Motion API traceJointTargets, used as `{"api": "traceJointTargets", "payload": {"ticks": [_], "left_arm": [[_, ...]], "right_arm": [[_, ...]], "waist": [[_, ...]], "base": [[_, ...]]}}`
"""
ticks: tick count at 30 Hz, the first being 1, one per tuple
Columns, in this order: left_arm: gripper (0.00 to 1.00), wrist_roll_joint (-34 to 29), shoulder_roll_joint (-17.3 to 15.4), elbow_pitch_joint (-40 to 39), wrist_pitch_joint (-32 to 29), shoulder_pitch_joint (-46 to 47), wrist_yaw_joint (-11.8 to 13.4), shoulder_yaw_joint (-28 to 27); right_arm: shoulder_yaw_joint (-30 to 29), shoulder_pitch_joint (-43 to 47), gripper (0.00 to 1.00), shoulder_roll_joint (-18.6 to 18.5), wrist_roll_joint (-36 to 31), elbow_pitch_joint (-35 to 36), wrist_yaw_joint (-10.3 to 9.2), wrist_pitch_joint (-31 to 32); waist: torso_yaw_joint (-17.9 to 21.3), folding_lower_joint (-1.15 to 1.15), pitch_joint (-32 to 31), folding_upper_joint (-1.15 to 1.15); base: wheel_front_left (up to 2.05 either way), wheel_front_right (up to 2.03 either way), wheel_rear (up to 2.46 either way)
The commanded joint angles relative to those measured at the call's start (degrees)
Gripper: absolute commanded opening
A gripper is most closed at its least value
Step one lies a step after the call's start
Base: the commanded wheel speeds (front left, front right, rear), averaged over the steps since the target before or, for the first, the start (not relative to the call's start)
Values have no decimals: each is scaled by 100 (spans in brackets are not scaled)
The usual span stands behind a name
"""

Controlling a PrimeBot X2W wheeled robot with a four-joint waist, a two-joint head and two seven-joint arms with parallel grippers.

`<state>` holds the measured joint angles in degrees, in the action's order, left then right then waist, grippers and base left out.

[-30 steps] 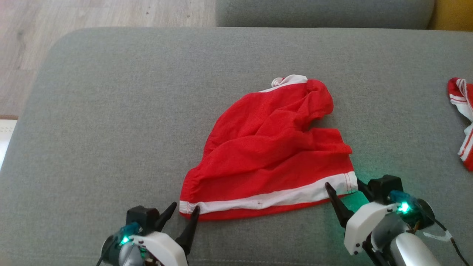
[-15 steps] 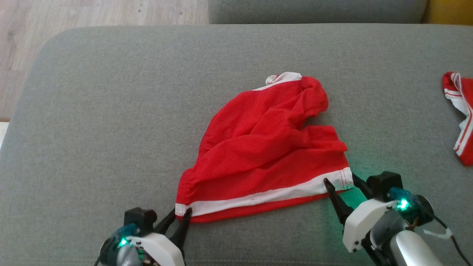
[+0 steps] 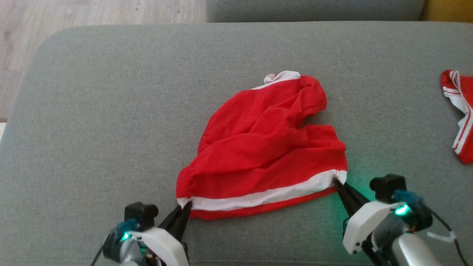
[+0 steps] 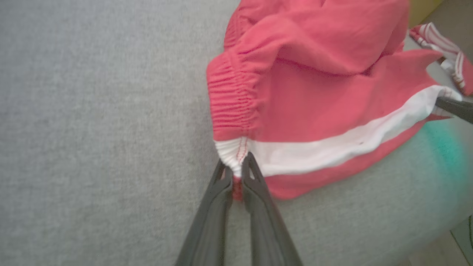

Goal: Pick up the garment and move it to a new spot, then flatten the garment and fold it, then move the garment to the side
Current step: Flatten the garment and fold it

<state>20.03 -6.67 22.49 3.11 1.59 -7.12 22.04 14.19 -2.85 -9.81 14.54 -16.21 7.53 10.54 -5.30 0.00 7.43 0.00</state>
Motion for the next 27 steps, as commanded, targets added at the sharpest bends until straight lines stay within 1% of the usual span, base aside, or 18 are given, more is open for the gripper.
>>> {"api": "traceJointTargets", "payload": {"ticks": [1, 4, 8, 9, 10, 14, 16, 18, 19, 21, 23, 25, 27], "left_arm": [[0, 142, -79, -345, -28, 212, -31, -132], [0, 612, -93, -1001, -242, 131, -33, -173], [0, 1395, -270, -2424, -752, 12, -35, -144], [0, 1395, -270, -2424, -752, 12, -35, -144], [0, 1562, -331, -2811, -890, -12, -35, -169], [0, 2125, -533, -4234, -1385, -30, -26, -348], [0, 2366, -615, -4864, -1619, 41, -4, -437], [0, 2561, -648, -5474, -1803, 192, 61, -537], [0, 2560, -696, -5742, -1903, 312, 107, -590], [0, 2663, -726, -6173, -2151, 598, 203, -622], [0, 2845, -713, -6439, -2455, 995, 307, -606], [0, 2944, -710, -6482, -2759, 1514, 443, -640], [0, 2961, -723, -6335, -3054, 2110, 540, -649]], "right_arm": [[31, -169, 0, -118, 160, 305, -4, -77], [-161, -90, 0, -161, 614, 753, -4, -115], [-495, 124, 0, -287, 1482, 1850, -4, 33], [-495, 124, 0, -287, 1482, 1850, -4, 33], [-613, 189, 0, -326, 1700, 2172, -4, 94], [-1261, 437, 0, -402, 2478, 3448, -4, 369], [-1630, 507, 0, -384, 2800, 4051, -4, 505], [-1975, 513, 0, -372, 3055, 4620, -4, 663], [-2133, 482, 0, -376, 3165, 4891, -4, 759], [-2392, 326, 0, -398, 3353, 5351, -4, 966], [-2612, 46, 0, -457, 3548, 5662, -4, 1205], [-2781, -350, 0, -571, 3654, 5783, -4, 1480], [-2874, -843, 0, -701, 3644, 5733, -4, 1750]], "waist": [[10, 0, -29, 0], [16, 0, -88, 0], [21, 0, -155, 0], [21, 0, -155, 0], [27, 0, -171, 0], [85, 0, -219, 0], [136, 0, -227, 0], [204, 0, -207, 0], [238, 0, -174, 0], [307, 0, -92, 0], [353, 0, 9, 0], [385, 0, 155, 0], [404, 0, 354, 0]], "base": [[0, 0, 0], [0, 0, 0], [0, 0, 0], [0, 0, 0], [0, 0, 0], [0, 0, 0], [0, 0, 0], [0, 0, 0], [0, 0, 0], [0, 0, 0], [0, 0, 0], [0, 0, 0], [0, 0, 0]]}}
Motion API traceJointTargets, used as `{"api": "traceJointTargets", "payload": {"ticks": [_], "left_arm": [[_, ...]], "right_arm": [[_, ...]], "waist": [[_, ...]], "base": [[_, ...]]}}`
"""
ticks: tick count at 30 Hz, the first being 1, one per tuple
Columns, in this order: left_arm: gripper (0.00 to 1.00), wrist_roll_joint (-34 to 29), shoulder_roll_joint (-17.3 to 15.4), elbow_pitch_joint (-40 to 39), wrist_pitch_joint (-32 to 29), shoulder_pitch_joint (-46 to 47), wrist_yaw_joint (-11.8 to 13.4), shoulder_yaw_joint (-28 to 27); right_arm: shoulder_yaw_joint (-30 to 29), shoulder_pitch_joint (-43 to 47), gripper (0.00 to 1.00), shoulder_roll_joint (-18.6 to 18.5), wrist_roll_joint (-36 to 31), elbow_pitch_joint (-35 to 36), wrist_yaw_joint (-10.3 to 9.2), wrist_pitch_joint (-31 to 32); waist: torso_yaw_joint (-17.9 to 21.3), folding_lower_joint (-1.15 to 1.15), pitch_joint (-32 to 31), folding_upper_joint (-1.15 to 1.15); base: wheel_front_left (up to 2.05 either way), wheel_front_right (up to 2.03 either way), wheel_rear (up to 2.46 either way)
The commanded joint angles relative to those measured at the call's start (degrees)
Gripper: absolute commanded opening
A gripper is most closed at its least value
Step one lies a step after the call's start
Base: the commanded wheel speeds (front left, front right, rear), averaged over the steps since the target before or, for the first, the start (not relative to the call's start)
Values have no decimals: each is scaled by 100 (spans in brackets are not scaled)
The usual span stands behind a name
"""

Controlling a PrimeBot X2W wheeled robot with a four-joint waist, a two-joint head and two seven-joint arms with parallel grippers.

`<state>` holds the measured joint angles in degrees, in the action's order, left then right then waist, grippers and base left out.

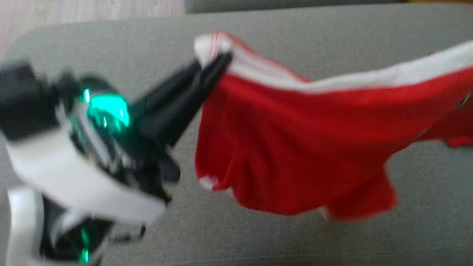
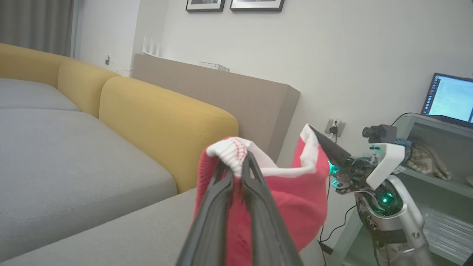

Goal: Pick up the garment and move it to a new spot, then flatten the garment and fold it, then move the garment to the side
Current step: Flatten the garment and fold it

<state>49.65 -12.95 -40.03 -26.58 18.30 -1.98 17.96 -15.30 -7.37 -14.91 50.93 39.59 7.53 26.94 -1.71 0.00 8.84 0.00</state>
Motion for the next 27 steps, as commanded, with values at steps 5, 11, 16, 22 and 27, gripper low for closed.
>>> {"api": "traceJointTargets", "payload": {"ticks": [5, 11, 16, 22, 27], "left_arm": [[0, -134, -28, 994, -559, 2082, 150, -243], [0, -769, 282, 3230, -94, 4157, 39, -292], [0, -1691, 677, 5407, 1780, 5931, -121, -322], [0, -2055, 805, 7171, 3273, 6248, -316, -132], [0, -2175, 795, 7859, 3686, 5632, -464, 281]], "right_arm": [[282, -1894, 0, -303, -126, -614, -4, 799], [825, -4170, 0, -153, -1196, -2380, -4, 1127], [917, -6443, 0, 434, -2283, -4475, -4, 183], [1004, -6885, 0, 810, -2569, -5901, -4, -825], [1444, -5941, 0, 587, -2295, -5994, -4, -1205]], "waist": [[-38, 0, 864, 0], [-144, 0, 1706, 0], [-106, 0, 2217, 0], [13, 0, 2339, 0], [64, 0, 2199, 0]], "base": [[0, 0, 0], [0, 0, 0], [0, 0, 0], [0, 0, 0], [0, 0, 0]]}}
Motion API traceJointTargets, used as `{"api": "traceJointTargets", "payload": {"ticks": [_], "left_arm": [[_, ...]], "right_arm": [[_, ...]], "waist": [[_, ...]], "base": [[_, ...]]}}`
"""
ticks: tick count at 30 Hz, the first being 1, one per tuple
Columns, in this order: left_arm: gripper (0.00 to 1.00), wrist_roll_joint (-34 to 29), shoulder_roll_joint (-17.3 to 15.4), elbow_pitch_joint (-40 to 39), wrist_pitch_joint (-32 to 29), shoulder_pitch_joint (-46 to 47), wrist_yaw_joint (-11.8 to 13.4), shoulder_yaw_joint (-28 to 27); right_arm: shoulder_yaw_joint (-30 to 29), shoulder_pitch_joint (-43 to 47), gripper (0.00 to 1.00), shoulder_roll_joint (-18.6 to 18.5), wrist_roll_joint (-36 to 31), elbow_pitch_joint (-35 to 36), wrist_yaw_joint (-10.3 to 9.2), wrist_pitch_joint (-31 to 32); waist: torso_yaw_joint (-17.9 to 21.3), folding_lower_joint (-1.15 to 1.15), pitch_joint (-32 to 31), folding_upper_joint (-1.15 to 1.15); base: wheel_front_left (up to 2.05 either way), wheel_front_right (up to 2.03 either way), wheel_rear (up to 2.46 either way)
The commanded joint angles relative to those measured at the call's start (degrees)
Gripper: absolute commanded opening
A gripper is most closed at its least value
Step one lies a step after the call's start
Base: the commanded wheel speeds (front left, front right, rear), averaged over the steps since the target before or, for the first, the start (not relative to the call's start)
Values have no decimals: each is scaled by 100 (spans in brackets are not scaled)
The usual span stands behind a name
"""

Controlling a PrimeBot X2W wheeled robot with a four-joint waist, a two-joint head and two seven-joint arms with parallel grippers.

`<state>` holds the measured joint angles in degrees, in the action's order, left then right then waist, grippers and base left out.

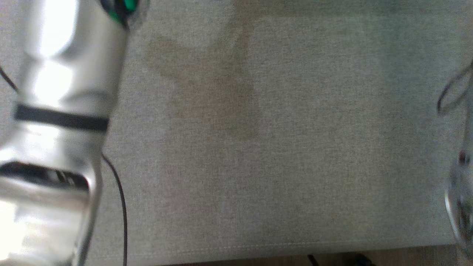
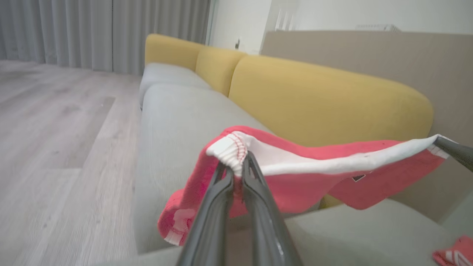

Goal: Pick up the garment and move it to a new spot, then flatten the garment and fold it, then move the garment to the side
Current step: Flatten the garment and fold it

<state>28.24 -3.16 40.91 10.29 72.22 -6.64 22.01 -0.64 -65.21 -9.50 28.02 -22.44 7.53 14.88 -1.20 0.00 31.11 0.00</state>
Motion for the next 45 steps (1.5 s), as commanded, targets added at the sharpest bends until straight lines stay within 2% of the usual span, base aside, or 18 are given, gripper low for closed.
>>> {"api": "traceJointTargets", "payload": {"ticks": [1, 6, 8, 13, 17, 22, 26, 30, 34, 39, 43, 45], "left_arm": [[0, -13, -186, -152, 64, 24, -21, -41], [0, 237, -259, -208, 222, -1333, -76, 413], [0, 345, -337, -420, 264, -1920, -80, 554], [0, 646, -492, -1202, 338, -3638, -81, 836], [0, 835, -646, -1962, 231, -5003, 82, 991], [0, 998, -923, -3174, -187, -6653, 527, 1285], [0, 1195, -1159, -4303, -482, -7595, 938, 1310], [0, 1357, -1234, -4998, -728, -7784, 1134, 1247], [0, 1543, -1056, -5272, -896, -7418, 1238, 1084], [0, 1816, -710, -5209, -1163, -6576, 1323, 844], [0, 1868, -417, -4775, -1300, -5720, 1461, 661], [0, 1849, -351, -4645, -1284, -5502, 1513, 611]], "right_arm": [[109, 165, 0, -57, 96, 299, -4, -69], [612, 2027, 0, -671, 646, 1048, -4, -221], [641, 2743, 0, -889, 802, 1413, -4, -275], [610, 4591, 0, -1216, 821, 2156, -4, -383], [488, 6060, 0, -1227, 719, 2790, -4, -223], [138, 7925, 0, -1004, 406, 3711, -4, 246], [-289, 8959, 0, -663, 310, 4530, -4, 526], [-584, 8899, 0, -574, 301, 4956, -4, 755], [-578, 7993, 0, -766, 353, 4881, -4, 1048], [-276, 6319, 0, -1138, 521, 4328, -4, 1510], [15, 4980, 0, -1478, 603, 3690, -4, 1877], [97, 4659, 0, -1546, 594, 3534, -4, 1960]], "waist": [[30, 0, -66, 0], [53, 0, -311, 0], [28, 0, -415, 0], [-88, 0, -1131, 0], [-156, 0, -1746, 0], [-164, 0, -2275, 0], [-207, 0, -2339, 0], [-276, 0, -2205, 0], [-370, 0, -1890, 0], [-587, 0, -1215, 0], [-839, 0, -683, 0], [-894, 0, -537, 0]], "base": [[0, 0, 0], [0, 0, 0], [0, 0, 0], [0, 0, 0], [0, 0, 0], [0, 0, 0], [0, 0, 0], [0, 0, 0], [0, 0, 0], [0, 0, 0], [0, 0, 0], [0, 0, 0]]}}
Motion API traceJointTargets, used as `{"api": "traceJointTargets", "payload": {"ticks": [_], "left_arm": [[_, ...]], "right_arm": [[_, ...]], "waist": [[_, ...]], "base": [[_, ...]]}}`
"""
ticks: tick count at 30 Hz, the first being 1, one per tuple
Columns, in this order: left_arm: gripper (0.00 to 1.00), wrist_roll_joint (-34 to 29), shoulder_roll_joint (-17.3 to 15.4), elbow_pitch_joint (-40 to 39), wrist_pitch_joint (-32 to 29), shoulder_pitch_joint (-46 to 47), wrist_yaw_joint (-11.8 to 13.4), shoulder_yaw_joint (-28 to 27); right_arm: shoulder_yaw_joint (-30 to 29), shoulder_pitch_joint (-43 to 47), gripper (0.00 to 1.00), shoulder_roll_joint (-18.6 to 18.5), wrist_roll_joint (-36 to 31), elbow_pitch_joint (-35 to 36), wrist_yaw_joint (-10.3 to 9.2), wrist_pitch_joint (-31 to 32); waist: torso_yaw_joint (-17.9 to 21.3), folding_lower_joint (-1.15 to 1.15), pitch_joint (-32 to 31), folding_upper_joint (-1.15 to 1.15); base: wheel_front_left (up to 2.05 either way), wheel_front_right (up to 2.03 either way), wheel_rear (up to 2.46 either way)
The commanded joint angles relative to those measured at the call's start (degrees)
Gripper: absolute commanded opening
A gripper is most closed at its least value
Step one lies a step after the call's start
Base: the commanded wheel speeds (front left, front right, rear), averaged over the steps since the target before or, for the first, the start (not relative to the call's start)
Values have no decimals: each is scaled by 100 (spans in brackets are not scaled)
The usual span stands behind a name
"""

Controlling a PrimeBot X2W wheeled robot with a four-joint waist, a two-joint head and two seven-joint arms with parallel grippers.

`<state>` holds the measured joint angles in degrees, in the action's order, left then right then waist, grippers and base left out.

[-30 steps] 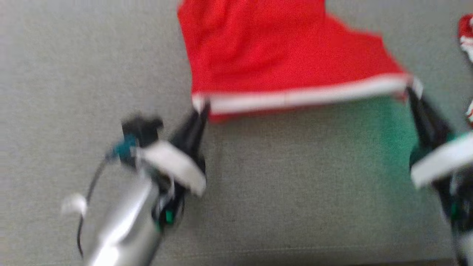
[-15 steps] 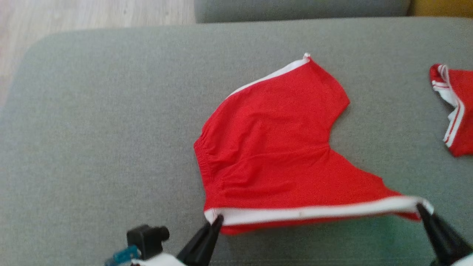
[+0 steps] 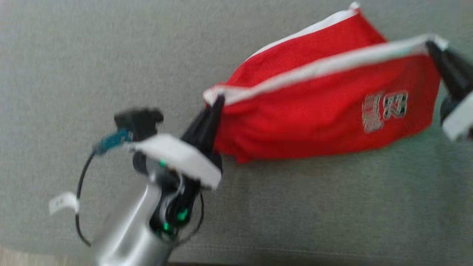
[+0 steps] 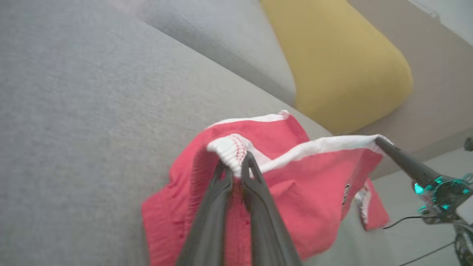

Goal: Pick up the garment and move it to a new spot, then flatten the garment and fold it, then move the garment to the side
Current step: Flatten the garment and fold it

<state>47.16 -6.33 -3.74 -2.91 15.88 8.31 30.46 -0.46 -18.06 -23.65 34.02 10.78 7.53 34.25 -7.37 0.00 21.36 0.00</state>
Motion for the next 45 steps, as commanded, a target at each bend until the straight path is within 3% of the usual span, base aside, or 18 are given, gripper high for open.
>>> {"api": "traceJointTargets", "payload": {"ticks": [1, 9, 19, 20, 21, 22, 23, 28, 35, 38, 45], "left_arm": [[0, -106, 5, -19, 38, 352, 62, -247], [0, -342, 265, 1471, 132, 1671, 102, 22], [0, -42, 342, 2225, 597, 2134, 36, 414], [11, 2, 342, 2236, 627, 2146, 42, 463], [33, 39, 343, 2235, 656, 2156, 45, 518], [66, 72, 343, 2230, 681, 2157, 48, 572], [100, 84, 344, 2229, 700, 2154, 61, 624], [100, -76, 326, 2098, 904, 2025, 239, 771], [100, -821, 62, 1497, 1388, 1608, 810, 1057], [100, -1126, 9, 1119, 1505, 1339, 1055, 1265], [100, -1637, -104, 923, 1683, 1194, 1279, 1437]], "right_arm": [[169, -363, 0, -185, 14, 39, -4, 99], [999, -1998, 0, -515, -37, -1340, -4, 316], [1521, -2641, 0, -613, -29, -2329, -4, -303], [1528, -2673, 0, -609, -26, -2365, -4, -409], [1547, -2697, 0, -601, -16, -2390, -4, -519], [1554, -2711, 42, -587, 6, -2423, -4, -617], [1566, -2712, 100, -591, 18, -2452, -4, -689], [1603, -2573, 100, -716, 132, -2463, -4, -734], [1591, -2137, 100, -1042, 116, -2538, -4, -48], [1516, -2046, 100, -1016, -108, -2695, -4, 308], [1571, -2060, 100, -822, -453, -2913, -4, 769]], "waist": [[-325, 0, 550, 0], [-672, 0, 971, 0], [-776, 0, 937, 0], [-772, 0, 938, 0], [-766, 0, 936, 0], [-758, 0, 929, 0], [-752, 0, 918, 0], [-707, 0, 808, 0], [-771, 0, 642, 0], [-885, 0, 647, 0], [-1053, 0, 662, 0]], "base": [[0, 0, 0], [0, 0, 0], [0, 0, 0], [0, 0, 0], [0, 0, 0], [0, 0, 0], [0, 0, 0], [0, 0, 0], [0, 0, 0], [0, 0, 0], [0, 0, 0]]}}
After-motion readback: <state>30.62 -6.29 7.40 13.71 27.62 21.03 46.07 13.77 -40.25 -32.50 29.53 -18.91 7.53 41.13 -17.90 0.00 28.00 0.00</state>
